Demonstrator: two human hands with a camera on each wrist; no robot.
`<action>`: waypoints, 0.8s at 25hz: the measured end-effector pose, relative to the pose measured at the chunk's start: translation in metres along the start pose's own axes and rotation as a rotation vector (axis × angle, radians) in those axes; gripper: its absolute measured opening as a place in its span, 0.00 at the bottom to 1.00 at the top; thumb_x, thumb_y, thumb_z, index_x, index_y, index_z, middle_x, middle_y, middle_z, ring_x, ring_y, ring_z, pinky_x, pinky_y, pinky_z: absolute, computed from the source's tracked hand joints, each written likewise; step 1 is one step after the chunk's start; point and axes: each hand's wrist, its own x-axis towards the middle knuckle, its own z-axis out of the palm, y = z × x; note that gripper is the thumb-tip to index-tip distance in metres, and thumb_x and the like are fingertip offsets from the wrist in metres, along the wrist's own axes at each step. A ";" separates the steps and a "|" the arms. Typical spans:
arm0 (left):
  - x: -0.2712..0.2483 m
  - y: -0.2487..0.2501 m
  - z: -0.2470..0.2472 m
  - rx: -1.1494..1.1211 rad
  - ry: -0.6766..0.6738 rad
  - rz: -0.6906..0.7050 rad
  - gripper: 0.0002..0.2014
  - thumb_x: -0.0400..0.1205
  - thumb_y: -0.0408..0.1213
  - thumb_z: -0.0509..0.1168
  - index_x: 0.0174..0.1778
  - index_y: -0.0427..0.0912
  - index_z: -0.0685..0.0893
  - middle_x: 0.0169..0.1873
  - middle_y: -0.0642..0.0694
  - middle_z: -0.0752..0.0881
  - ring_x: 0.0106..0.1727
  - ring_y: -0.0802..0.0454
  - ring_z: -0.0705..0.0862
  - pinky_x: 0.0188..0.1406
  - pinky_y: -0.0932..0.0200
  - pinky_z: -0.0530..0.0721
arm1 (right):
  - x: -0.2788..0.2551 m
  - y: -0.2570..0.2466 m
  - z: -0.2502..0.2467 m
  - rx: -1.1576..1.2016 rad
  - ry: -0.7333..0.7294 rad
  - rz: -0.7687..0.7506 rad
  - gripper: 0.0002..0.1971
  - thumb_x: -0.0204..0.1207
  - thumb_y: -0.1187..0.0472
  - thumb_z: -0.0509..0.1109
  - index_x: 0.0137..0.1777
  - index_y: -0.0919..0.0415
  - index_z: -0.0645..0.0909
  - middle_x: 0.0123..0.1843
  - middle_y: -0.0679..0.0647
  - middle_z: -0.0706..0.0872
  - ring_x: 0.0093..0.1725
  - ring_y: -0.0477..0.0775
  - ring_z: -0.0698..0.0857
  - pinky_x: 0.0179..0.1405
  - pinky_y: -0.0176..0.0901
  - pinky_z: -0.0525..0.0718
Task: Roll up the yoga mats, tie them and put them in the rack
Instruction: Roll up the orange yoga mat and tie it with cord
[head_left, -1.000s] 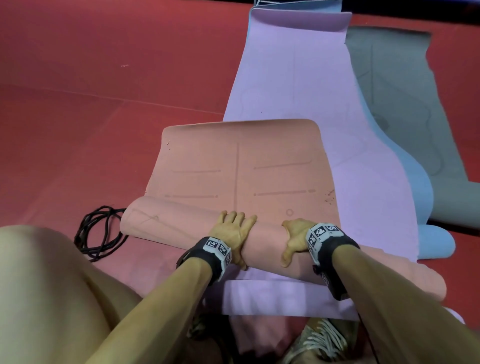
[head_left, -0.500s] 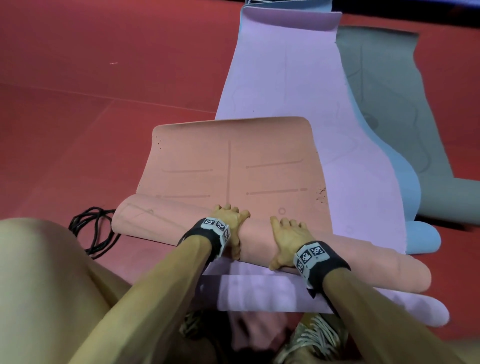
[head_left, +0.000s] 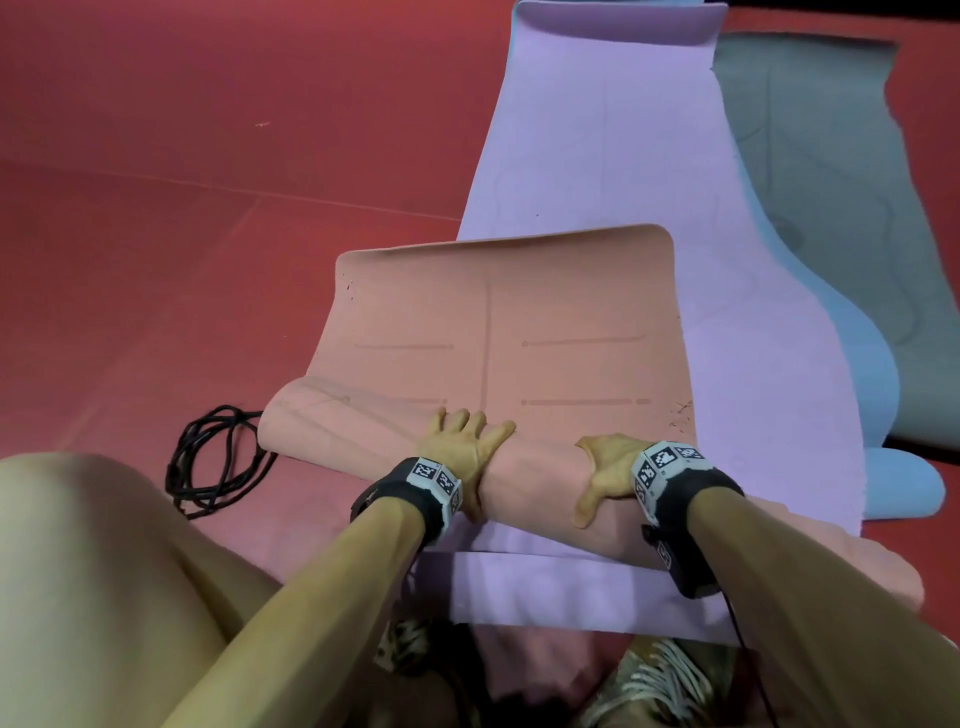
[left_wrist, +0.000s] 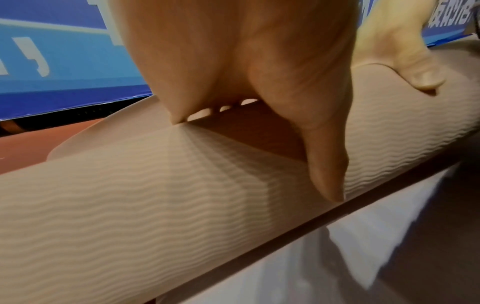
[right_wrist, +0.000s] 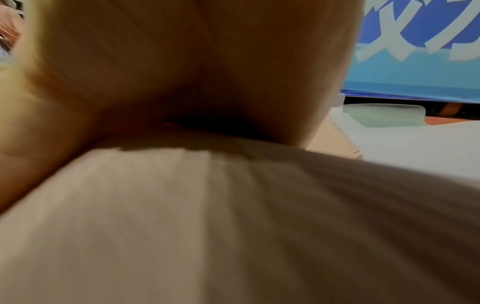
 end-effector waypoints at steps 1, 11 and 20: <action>0.002 0.001 -0.001 0.007 -0.003 0.005 0.62 0.56 0.58 0.83 0.82 0.56 0.53 0.75 0.42 0.68 0.76 0.41 0.65 0.78 0.36 0.58 | 0.000 -0.001 0.002 0.006 -0.002 0.005 0.56 0.52 0.44 0.88 0.80 0.53 0.66 0.72 0.52 0.79 0.67 0.56 0.80 0.67 0.50 0.80; 0.022 0.000 -0.028 -0.156 -0.157 -0.002 0.53 0.51 0.50 0.85 0.73 0.59 0.68 0.60 0.47 0.84 0.64 0.42 0.72 0.64 0.39 0.65 | -0.014 -0.011 0.028 -0.203 0.209 -0.027 0.66 0.58 0.37 0.84 0.86 0.61 0.45 0.80 0.60 0.67 0.77 0.63 0.68 0.77 0.59 0.64; 0.003 0.001 -0.007 -0.123 -0.034 0.001 0.62 0.57 0.59 0.82 0.83 0.55 0.53 0.74 0.42 0.69 0.75 0.40 0.66 0.78 0.36 0.57 | 0.006 -0.006 -0.006 -0.090 0.037 0.008 0.61 0.49 0.43 0.89 0.83 0.52 0.63 0.74 0.54 0.77 0.70 0.60 0.78 0.68 0.52 0.80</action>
